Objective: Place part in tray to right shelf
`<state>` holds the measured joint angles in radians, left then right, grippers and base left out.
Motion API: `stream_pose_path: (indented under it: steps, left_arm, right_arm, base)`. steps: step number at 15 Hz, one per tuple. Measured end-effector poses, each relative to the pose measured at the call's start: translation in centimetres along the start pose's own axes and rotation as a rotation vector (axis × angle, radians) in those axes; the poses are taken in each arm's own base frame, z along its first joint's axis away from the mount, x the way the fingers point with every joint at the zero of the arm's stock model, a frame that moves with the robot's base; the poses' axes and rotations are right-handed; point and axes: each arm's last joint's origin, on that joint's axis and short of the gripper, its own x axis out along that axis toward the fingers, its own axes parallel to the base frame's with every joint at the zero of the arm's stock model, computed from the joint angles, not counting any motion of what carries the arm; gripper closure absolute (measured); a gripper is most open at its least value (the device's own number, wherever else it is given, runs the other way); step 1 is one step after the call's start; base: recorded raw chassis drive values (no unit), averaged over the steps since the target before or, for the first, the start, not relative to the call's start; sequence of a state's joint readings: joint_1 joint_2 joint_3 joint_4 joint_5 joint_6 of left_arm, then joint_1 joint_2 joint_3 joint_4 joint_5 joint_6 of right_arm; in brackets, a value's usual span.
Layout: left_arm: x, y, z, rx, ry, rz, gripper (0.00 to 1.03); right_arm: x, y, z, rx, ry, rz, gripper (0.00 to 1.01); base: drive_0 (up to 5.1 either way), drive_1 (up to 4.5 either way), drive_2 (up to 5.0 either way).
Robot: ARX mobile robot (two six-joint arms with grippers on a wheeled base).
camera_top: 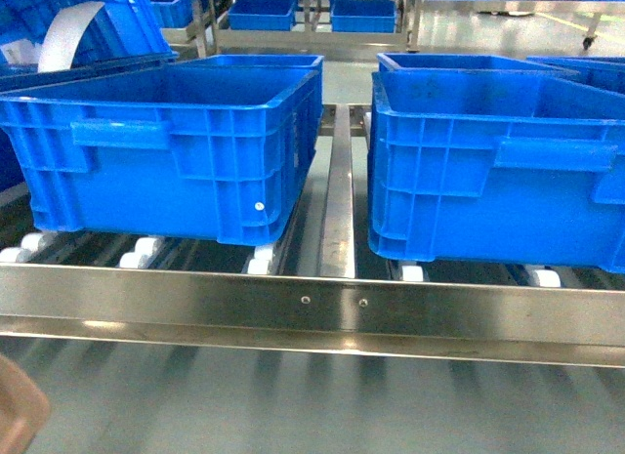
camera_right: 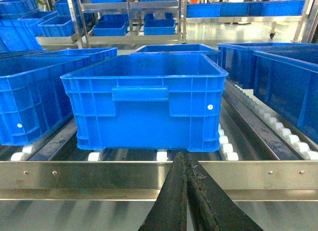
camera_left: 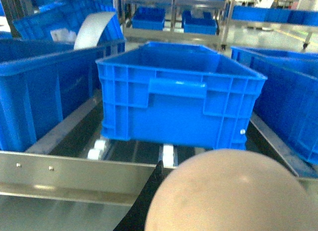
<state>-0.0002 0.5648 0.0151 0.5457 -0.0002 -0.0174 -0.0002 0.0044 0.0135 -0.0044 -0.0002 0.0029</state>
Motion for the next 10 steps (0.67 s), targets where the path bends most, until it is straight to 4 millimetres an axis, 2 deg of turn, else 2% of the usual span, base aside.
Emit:
stream_pose_path:
  steps: [10]
  left_arm:
    - [-2.0,0.0,0.3,0.000,-0.012,0.000,0.91]
  right_arm:
    - [0.0,0.0,0.0,0.000,0.000,0.000,0.99]
  base:
    - [0.0,0.00,0.0]
